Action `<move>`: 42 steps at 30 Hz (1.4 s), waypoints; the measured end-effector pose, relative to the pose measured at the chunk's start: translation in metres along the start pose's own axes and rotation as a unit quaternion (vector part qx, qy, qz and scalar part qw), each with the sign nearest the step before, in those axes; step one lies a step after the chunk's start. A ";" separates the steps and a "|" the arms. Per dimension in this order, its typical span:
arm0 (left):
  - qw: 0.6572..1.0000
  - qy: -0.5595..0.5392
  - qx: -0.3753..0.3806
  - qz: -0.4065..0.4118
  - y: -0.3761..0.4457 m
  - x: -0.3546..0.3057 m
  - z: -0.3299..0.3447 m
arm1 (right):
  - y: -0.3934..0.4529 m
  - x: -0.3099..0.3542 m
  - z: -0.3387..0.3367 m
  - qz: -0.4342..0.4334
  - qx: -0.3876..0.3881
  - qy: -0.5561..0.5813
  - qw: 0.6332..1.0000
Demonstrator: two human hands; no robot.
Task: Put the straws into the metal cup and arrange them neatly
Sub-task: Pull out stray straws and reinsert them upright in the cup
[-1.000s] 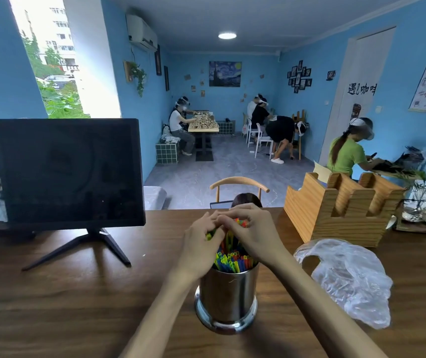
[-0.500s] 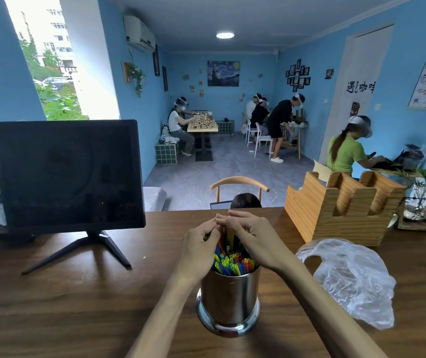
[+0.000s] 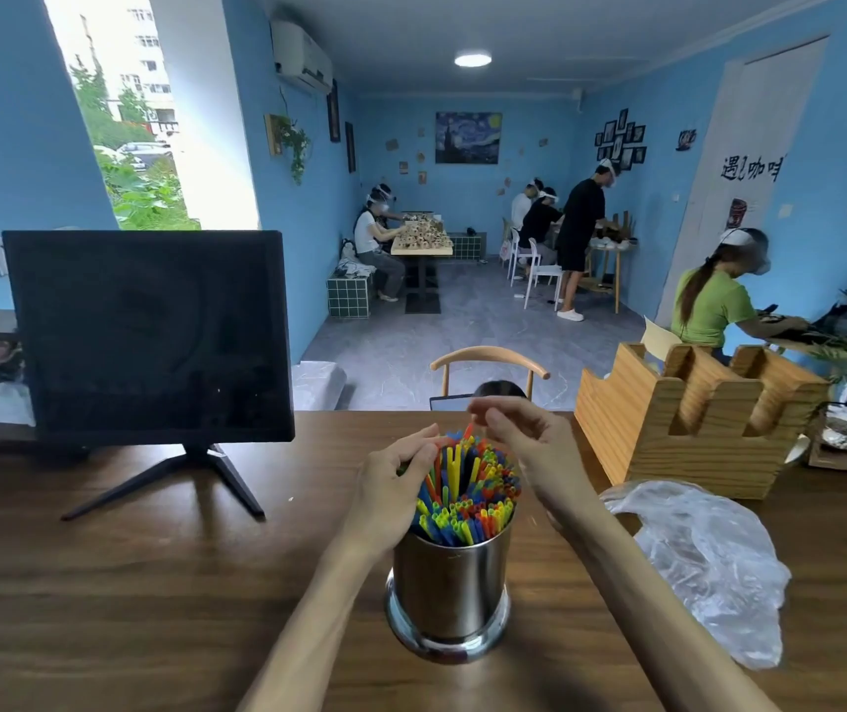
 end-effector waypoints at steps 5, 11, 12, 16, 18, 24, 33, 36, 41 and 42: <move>1.000 -0.024 -0.004 -0.008 -0.004 -0.003 0.001 | 0.002 -0.031 -0.003 0.067 0.006 -0.053 0.996; 0.999 -0.031 -0.017 -0.012 -0.009 -0.004 0.001 | -0.001 -0.047 0.007 0.112 0.038 -0.004 0.993; 0.999 -0.031 -0.020 -0.012 -0.009 -0.004 0.000 | 0.000 -0.047 0.007 0.111 0.051 -0.011 0.992; 0.999 -0.024 -0.030 -0.018 -0.010 -0.005 0.000 | 0.012 -0.041 0.012 0.122 0.123 -0.074 0.982; 0.999 -0.022 -0.027 -0.025 -0.011 -0.005 0.001 | 0.024 -0.040 0.016 0.124 0.156 -0.126 0.972; 0.999 -0.012 -0.024 -0.030 -0.015 -0.013 0.002 | 0.054 -0.032 0.028 0.095 0.219 -0.222 0.945; 0.998 -0.026 -0.037 -0.046 -0.018 -0.017 0.003 | 0.072 -0.017 0.038 0.053 0.281 -0.338 0.897; 0.998 -0.024 -0.037 -0.051 -0.018 -0.014 0.003 | 0.072 -0.004 0.041 0.013 0.285 -0.379 0.881; 0.998 -0.032 -0.035 -0.050 -0.019 -0.014 0.004 | 0.071 0.017 0.049 -0.065 0.271 -0.468 0.838; 0.998 -0.035 -0.033 -0.048 -0.019 -0.015 0.004 | 0.069 0.020 0.052 -0.083 0.274 -0.487 0.825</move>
Point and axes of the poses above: each hand's wrist, its own y-axis towards the middle knuckle, its own z-axis out of the palm, x = y × z, the point moved 8 cm from there along y, towards the middle knuckle, and after that the axes turned 2 degrees about y, right-handed, at the moved point
